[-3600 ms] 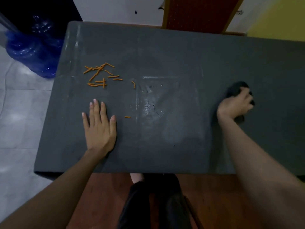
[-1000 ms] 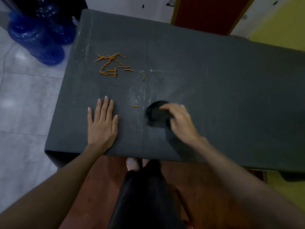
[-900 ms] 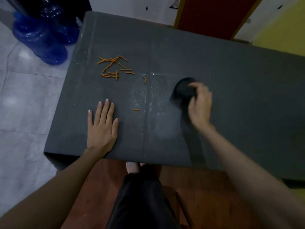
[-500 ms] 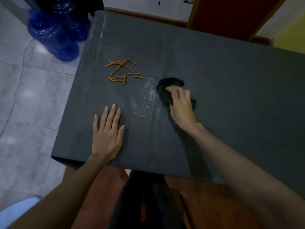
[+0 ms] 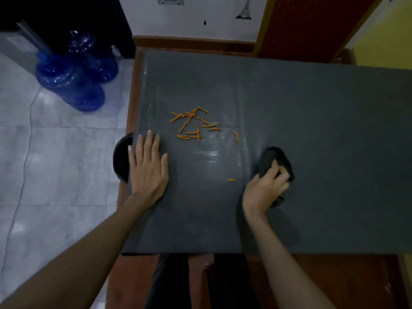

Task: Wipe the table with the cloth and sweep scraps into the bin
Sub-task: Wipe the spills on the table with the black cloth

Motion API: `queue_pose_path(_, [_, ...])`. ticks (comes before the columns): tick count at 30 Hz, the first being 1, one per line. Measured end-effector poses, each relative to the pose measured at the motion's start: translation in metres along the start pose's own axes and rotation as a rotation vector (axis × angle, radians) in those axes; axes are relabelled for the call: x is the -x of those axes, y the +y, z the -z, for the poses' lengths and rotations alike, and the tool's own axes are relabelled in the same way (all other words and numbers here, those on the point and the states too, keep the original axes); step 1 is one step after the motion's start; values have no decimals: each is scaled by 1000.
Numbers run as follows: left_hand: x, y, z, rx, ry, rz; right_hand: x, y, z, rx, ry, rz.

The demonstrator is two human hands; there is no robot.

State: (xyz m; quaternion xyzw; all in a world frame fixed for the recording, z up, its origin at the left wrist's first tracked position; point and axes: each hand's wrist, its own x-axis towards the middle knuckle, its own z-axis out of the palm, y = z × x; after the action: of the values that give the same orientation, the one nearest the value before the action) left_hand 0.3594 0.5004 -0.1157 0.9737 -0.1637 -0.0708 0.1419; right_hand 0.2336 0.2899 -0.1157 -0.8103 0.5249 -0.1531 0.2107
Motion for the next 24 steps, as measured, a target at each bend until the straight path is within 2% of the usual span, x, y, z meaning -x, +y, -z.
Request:
queue_pose_path(4, [-8, -12, -5, -33, -62, -85, 43, -62, -30, -45, -39, 0])
queue_pose_path(7, [-7, -16, -7, -37, -79, -101, 53, -85, -36, -75, -92, 142])
queue_pose_path(9, [-7, -16, -7, -56, -82, -109, 40, -81, -26, -118, 0, 169])
queue_pose_path(11, [-12, -16, -4, -68, -70, -117, 8, -67, -14, -156, 192, 50])
queue_pose_path(13, [-20, -18, -2, -45, -59, -134, -31, -51, -4, -143, 302, -129])
queue_pose_path(15, [-25, -23, -2, -24, -29, -158, -62, -44, -4, -88, 269, -263])
queue_pose_path(16, [-26, -25, -4, -23, -15, -168, -70, -45, -9, -47, 214, -270])
queue_pose_path(20, [-28, -26, -10, -36, -16, -189, -58, -73, -40, 55, 42, 39])
queue_pose_path(24, [-30, -26, -9, -17, -25, -178, -22, -107, -59, -32, -185, 369])
